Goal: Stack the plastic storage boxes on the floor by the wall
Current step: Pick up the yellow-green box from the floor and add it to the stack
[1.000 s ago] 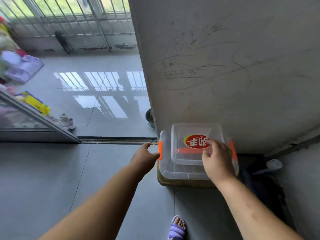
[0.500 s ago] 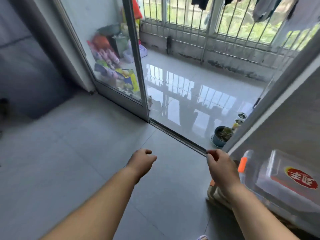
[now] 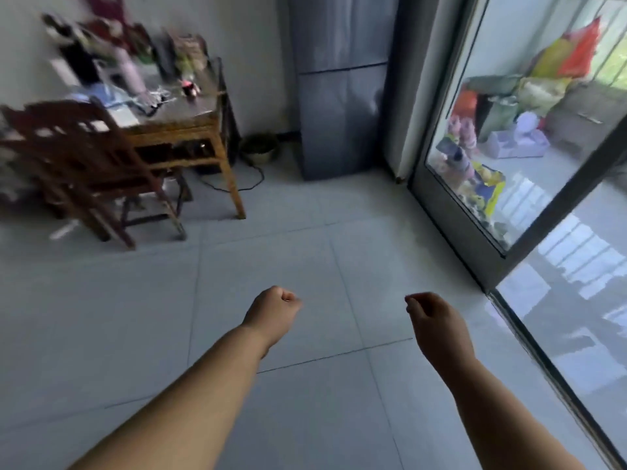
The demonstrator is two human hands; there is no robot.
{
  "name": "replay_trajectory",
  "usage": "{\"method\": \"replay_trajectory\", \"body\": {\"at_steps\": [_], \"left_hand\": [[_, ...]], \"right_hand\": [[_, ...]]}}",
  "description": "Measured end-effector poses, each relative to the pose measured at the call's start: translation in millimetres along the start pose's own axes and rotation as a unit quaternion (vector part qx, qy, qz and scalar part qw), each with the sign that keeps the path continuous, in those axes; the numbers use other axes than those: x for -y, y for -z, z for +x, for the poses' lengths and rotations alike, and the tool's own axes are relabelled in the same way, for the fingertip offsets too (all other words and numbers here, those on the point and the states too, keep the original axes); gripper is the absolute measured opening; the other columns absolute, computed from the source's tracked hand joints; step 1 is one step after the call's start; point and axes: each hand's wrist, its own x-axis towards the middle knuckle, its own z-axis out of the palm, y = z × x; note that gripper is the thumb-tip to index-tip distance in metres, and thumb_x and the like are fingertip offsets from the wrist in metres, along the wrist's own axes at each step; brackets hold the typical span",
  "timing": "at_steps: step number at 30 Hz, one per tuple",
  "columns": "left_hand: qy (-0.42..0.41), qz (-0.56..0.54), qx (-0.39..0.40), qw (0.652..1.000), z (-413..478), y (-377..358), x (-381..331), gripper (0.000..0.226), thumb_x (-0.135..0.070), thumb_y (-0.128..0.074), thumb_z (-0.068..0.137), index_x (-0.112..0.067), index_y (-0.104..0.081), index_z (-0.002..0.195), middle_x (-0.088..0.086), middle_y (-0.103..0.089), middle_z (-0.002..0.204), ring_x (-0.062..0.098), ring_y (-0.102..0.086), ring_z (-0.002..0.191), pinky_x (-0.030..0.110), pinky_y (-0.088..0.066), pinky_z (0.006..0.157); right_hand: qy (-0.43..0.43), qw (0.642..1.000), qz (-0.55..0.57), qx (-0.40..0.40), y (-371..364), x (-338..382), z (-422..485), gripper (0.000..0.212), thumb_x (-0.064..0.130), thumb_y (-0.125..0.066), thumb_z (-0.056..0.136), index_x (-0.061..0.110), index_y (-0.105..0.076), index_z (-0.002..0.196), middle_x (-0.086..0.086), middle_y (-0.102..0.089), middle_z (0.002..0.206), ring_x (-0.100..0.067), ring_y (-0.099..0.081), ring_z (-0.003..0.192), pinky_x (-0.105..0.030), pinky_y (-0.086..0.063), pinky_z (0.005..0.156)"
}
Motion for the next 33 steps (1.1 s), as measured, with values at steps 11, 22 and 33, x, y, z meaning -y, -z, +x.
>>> {"method": "replay_trajectory", "body": {"at_steps": [11,22,33], "left_hand": [[0.135,-0.096,-0.21,0.963,24,210,136,0.012,-0.02,-0.06,0.088,-0.017,-0.065,0.078,-0.001,-0.059,0.067,0.02,-0.053,0.071,0.026,-0.039,0.066],[0.268,-0.201,-0.419,0.844,49,405,218,0.017,-0.021,-0.058,0.082,-0.014,-0.059,0.067,-0.003,-0.058,0.066,0.013,-0.045,0.055,0.023,-0.032,0.05],[0.298,-0.264,-0.518,0.757,21,585,365,0.021,-0.016,-0.053,0.078,-0.019,-0.042,0.061,0.006,-0.041,0.065,0.015,-0.032,0.059,0.023,-0.023,0.048]], "right_hand": [[0.155,0.955,-0.053,0.247,-221,202,20,0.018,0.024,-0.053,0.092,0.013,-0.067,0.089,-0.007,-0.07,0.083,-0.03,-0.063,0.08,-0.037,-0.051,0.07],[0.284,0.853,-0.104,0.425,-436,420,8,0.016,0.031,-0.05,0.089,0.027,-0.062,0.079,0.003,-0.069,0.078,-0.023,-0.066,0.076,-0.044,-0.059,0.071],[0.398,0.738,-0.128,0.53,-669,578,-127,0.014,0.036,-0.051,0.091,0.032,-0.063,0.089,0.01,-0.069,0.082,-0.015,-0.067,0.078,-0.045,-0.059,0.076]]}}
